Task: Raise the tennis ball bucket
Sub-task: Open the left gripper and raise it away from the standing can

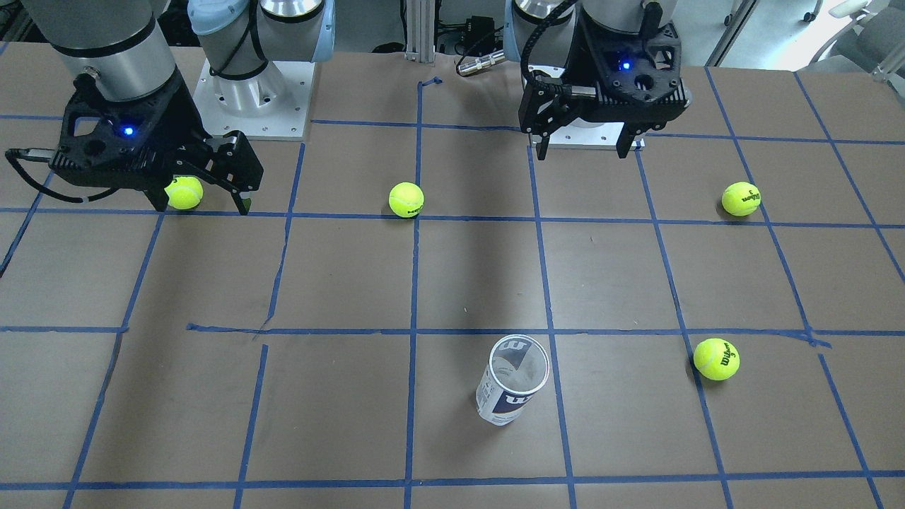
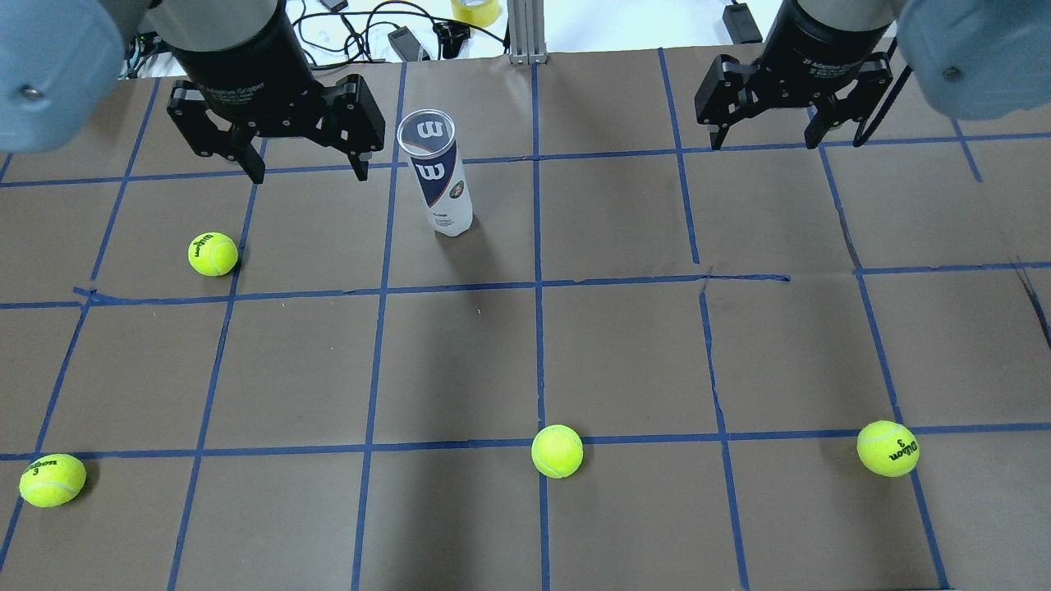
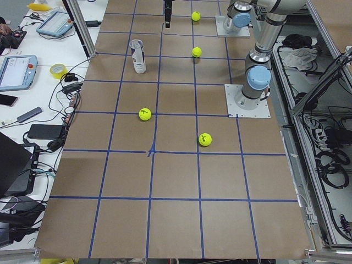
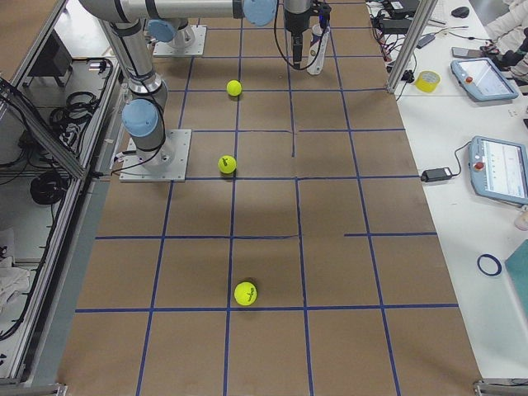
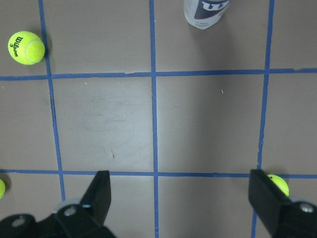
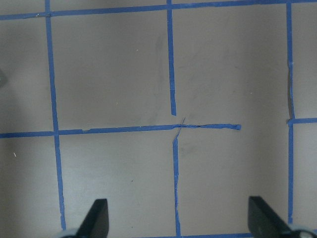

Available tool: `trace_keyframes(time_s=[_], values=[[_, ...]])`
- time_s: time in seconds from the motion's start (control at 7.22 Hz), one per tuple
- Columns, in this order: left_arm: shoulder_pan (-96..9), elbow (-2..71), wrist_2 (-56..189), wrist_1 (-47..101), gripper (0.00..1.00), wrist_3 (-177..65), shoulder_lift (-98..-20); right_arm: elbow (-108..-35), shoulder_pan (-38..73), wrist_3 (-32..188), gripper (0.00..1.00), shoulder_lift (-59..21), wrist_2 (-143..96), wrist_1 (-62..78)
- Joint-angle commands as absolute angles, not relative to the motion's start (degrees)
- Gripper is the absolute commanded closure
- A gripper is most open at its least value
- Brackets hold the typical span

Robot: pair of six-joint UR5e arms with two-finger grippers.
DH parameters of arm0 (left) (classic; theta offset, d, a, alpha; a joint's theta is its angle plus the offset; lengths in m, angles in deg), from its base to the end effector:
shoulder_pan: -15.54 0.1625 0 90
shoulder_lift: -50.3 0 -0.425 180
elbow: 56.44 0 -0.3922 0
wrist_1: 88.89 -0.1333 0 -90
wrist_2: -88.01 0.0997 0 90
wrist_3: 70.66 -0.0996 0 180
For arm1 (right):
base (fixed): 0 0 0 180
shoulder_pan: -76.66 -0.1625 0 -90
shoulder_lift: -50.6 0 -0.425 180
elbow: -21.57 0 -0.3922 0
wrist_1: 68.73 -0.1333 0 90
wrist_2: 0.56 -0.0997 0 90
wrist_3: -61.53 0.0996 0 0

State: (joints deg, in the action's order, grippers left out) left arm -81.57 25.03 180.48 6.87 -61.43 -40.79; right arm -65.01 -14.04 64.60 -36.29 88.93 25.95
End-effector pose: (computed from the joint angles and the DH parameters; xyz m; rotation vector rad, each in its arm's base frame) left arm -0.1898 -0.4797 0.5417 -0.0584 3.1021 -0.0545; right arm 0.1406 -0.5216 0.4984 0.0641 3.1262 -0.1357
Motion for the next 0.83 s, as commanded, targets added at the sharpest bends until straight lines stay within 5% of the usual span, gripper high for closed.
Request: trace_keyframes(time_s=[0.0,0.69], values=[[-80.27,26.18,179.41,5.34,0.0,-61.43,-39.96,-64.83,-13.96,64.69,0.0,-36.76,88.57,26.37],[-80.17,27.58,179.41,3.04,0.0,-61.51,-39.79,-64.65,-13.96,64.6,0.0,-38.96,88.3,26.37]])
